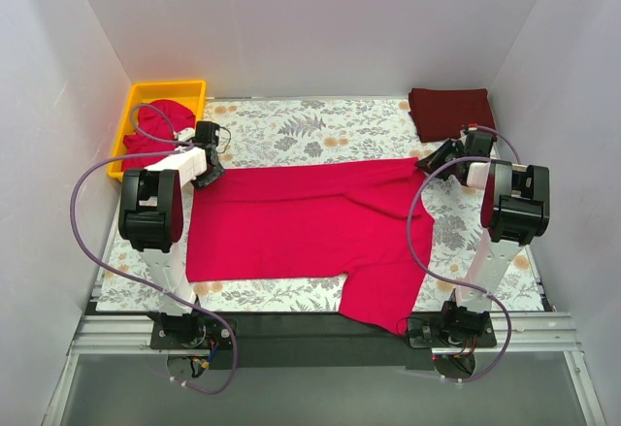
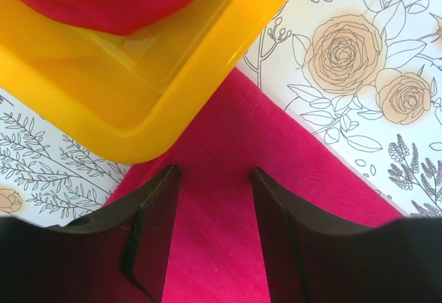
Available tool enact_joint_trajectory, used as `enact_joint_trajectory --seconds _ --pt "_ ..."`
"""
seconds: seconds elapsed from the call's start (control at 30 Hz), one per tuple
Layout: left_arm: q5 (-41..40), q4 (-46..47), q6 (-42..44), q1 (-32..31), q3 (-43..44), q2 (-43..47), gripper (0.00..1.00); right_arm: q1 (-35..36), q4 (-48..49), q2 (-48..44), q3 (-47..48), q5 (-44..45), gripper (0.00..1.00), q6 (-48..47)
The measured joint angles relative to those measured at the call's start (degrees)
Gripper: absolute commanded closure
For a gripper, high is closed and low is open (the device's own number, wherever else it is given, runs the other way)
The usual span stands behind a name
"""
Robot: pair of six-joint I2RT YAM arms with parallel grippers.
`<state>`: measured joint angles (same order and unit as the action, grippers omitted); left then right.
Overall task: Fold and stack the t-shirts
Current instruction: Fold the tshirt
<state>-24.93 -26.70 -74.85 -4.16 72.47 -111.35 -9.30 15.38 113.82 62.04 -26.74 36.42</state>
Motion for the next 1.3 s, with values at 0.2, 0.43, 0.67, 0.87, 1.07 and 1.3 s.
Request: enact_joint_trajectory --seconds 0.2,0.43,0.67,0.87,1.07,1.3 --pt "0.0 -0.9 -0.8 0.2 0.8 -0.5 0.55 -0.8 0.2 -0.1 -1.4 0.2 0.99 0.0" --pt "0.0 -1.5 -1.1 0.2 1.4 -0.9 0.50 -0.8 1.5 -0.2 -2.9 0.2 0.96 -0.2" --pt "0.4 0.4 -0.5 0.2 0.7 -0.5 0.40 -0.8 1.6 -0.2 -3.0 0.0 0.83 -1.9" --pt "0.4 1.5 0.7 -0.5 0.0 0.1 0.34 -0.9 1.0 -1.9 -3.0 0.2 0.64 -4.3" --pt "0.6 -0.1 1.6 -2.1 -1.0 2.4 0.28 -0.3 -4.5 -12.4 -3.3 3.9 0.52 -11.6" --pt "0.6 -1.8 2.1 -7.9 -1.8 15.9 0.26 12.3 -13.3 -27.6 -6.3 13.9 0.52 -23.9"
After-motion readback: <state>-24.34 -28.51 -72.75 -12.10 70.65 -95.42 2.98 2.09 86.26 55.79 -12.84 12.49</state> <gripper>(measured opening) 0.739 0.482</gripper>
